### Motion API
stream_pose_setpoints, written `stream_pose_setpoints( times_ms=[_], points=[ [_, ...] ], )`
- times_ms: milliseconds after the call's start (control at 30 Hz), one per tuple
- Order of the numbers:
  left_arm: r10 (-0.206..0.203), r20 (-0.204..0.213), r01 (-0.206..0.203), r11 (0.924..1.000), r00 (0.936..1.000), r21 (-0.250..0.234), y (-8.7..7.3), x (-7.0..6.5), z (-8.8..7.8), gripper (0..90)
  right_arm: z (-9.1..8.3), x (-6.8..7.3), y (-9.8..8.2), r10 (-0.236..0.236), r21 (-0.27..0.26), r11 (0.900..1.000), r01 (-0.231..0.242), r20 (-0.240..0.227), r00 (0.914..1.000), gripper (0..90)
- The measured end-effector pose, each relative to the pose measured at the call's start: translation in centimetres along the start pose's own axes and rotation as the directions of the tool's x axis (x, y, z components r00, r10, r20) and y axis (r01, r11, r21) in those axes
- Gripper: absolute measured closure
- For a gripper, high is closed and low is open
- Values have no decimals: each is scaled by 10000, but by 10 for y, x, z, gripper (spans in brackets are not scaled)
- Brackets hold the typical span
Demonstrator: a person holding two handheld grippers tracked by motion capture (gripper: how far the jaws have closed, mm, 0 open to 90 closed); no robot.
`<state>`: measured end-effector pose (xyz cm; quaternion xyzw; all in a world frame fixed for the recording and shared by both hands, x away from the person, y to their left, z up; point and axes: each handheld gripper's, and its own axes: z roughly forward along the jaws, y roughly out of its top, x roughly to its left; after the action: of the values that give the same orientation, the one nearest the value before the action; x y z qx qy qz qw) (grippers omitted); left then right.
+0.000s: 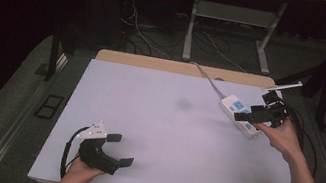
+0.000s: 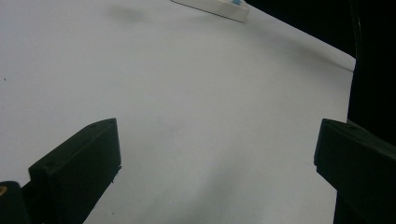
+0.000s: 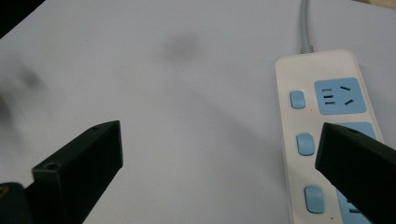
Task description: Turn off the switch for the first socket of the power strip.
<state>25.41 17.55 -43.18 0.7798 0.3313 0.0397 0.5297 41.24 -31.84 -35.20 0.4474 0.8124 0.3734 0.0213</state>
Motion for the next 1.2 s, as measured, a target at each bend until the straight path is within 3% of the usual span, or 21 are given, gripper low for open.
stream_pose_setpoints(
  times_ms=[767,800,867,933,1167,1200],
  points=[
    [37,107,-37,10000,9999,-25,0,1,1,0,16,-24,26,383,233,9990,-393,431,9983,6],
    [52,114,-52,10000,9999,-15,0,1,1,0,18,-26,27,266,320,9991,-279,406,9988,72],
    [56,118,-56,10000,9999,-14,0,1,1,0,20,-28,28,207,232,9995,-220,538,9983,73],
    [74,118,-74,10000,9999,0,0,2,1,0,21,-30,29,125,141,9998,-133,567,9983,164],
    [76,114,-76,10000,9999,19,0,3,1,0,23,-35,30,119,-78,9999,-112,985,9951,262],
    [67,113,-67,10000,9999,22,0,3,1,0,24,-37,29,184,-118,9998,-172,1109,9937,310]
  ],
)
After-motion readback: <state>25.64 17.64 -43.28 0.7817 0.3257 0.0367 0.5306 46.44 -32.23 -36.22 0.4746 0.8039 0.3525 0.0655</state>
